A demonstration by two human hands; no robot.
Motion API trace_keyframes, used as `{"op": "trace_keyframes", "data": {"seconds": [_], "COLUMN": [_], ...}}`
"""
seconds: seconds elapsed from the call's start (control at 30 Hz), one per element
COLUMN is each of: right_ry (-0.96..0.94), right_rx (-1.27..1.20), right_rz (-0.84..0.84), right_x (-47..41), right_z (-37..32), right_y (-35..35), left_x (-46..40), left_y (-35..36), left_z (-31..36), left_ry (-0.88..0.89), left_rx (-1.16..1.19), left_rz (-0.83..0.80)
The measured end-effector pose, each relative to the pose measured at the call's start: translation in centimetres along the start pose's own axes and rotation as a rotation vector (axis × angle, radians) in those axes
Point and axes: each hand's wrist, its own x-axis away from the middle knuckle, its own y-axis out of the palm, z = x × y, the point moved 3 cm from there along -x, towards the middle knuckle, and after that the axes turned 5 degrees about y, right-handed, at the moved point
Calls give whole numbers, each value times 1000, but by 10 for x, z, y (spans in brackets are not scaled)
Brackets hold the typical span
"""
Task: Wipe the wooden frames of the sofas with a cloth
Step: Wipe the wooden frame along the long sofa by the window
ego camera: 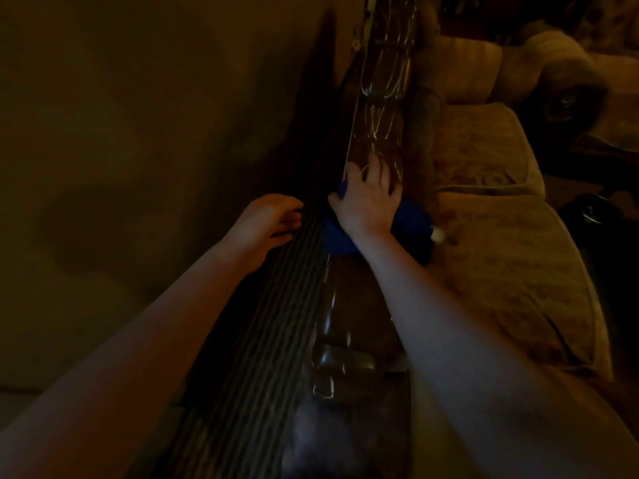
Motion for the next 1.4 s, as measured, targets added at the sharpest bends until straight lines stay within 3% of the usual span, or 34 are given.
{"op": "trace_keyframes", "data": {"seconds": [0.13,0.27,0.4,0.5,0.7,0.8,0.97,1.1,1.27,1.4], "right_ry": [102,61,265,450,518,564,774,743,584,659], "right_rx": [28,85,112,180,127,88,177,241,104,-312], "right_rz": [-42,-17,60,14,-67,-20,108,52,-26,-107], "right_x": [-22,49,100,59,-73,-75,13,16,-60,-124], "right_z": [0,6,0,-7,-7,-6,-12,-2,20,63], "right_y": [4,-1,7,12,23,20,15,14,16,24], "left_x": [-32,-72,-106,-128,-172,-185,-192,-190,-210,-232], "left_y": [8,12,16,17,8,5,18,46,80,99], "left_z": [14,24,28,28,30,35,44,62,83,91], "left_ry": [90,222,306,325,312,359,551,775,866,890], "left_rx": [-146,-222,-235,-288,-455,-574,-762,-877,-947,-1003], "left_rz": [-55,-91,-169,-278,-419,-528,-716,-795,-761,-733]}}
